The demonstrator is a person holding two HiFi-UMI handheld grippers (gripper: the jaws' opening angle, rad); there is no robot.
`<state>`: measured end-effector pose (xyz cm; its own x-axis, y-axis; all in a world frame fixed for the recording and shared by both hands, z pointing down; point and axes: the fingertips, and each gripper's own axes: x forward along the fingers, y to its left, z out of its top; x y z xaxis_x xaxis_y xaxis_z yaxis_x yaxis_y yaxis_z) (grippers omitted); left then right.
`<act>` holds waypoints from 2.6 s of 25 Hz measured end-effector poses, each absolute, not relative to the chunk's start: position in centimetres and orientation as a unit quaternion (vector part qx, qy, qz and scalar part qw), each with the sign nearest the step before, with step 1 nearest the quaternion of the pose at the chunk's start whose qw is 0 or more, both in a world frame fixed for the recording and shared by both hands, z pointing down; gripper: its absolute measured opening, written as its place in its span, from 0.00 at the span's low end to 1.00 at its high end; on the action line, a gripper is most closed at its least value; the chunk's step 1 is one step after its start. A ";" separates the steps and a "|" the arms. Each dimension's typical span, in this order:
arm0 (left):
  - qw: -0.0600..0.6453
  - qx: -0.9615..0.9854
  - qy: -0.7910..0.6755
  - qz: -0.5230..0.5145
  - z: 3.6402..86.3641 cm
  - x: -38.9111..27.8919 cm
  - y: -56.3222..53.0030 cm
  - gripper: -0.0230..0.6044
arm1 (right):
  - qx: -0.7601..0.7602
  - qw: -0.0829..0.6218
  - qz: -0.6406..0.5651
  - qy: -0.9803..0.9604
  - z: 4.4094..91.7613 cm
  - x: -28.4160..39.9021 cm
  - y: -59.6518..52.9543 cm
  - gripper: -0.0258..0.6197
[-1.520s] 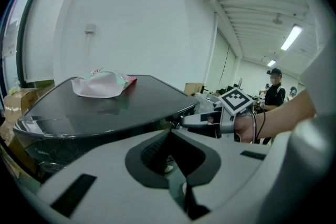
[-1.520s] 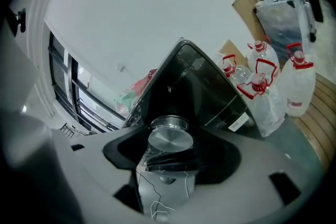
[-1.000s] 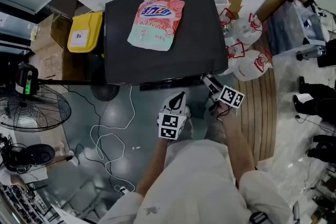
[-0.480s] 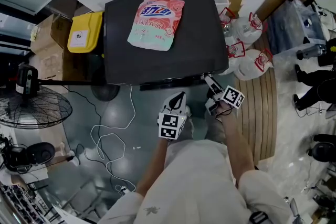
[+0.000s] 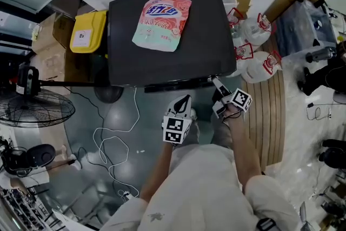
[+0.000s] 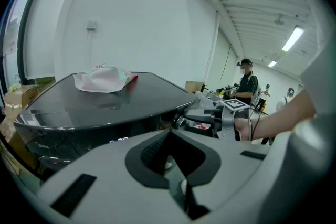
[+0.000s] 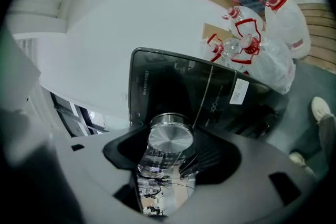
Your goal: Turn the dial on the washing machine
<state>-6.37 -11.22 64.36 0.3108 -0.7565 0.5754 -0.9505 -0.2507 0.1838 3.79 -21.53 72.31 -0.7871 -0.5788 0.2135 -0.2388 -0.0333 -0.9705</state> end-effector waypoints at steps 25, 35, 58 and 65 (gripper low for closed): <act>0.253 0.771 -0.552 0.191 64.4 -6.8 -10.4 0.06 | -0.361 -0.089 -0.461 0.806 72.5 3.1 -20.2 0.61; 0.255 0.770 -0.553 0.191 64.5 -7.3 -9.9 0.06 | -0.413 -0.242 -0.254 0.841 72.6 3.3 -19.9 0.60; 0.259 0.764 -0.557 0.196 64.9 -8.1 -9.0 0.06 | -0.471 -0.286 -0.174 0.816 72.3 3.4 -21.2 0.47; 0.259 0.765 -0.557 0.194 65.0 -8.2 -9.1 0.06 | -0.460 -0.260 -0.230 0.817 72.5 3.5 -21.2 0.47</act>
